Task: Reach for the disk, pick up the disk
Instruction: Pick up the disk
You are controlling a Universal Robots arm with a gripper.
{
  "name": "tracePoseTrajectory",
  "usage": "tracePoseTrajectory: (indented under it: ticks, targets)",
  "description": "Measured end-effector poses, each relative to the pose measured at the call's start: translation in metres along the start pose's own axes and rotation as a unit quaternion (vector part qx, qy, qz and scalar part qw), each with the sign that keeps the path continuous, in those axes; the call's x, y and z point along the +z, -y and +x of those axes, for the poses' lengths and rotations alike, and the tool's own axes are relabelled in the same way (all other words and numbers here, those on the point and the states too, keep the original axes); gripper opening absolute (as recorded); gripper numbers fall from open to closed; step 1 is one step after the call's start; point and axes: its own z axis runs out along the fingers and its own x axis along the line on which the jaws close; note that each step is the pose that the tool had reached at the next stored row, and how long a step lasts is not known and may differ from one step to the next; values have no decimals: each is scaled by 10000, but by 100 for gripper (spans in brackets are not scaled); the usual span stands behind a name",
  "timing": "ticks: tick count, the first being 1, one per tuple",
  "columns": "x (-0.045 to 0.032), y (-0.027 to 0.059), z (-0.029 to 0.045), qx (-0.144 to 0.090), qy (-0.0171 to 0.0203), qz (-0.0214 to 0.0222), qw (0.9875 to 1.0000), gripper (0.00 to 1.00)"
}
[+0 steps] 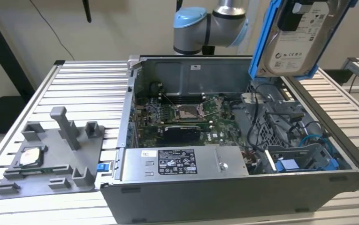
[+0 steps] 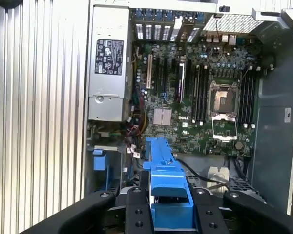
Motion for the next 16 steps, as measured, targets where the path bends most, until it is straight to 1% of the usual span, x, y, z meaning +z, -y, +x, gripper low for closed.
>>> tracePoseTrajectory:
  ticks: [16]
  targets:
    - [114, 18, 468, 13, 1, 0, 10000, 0]
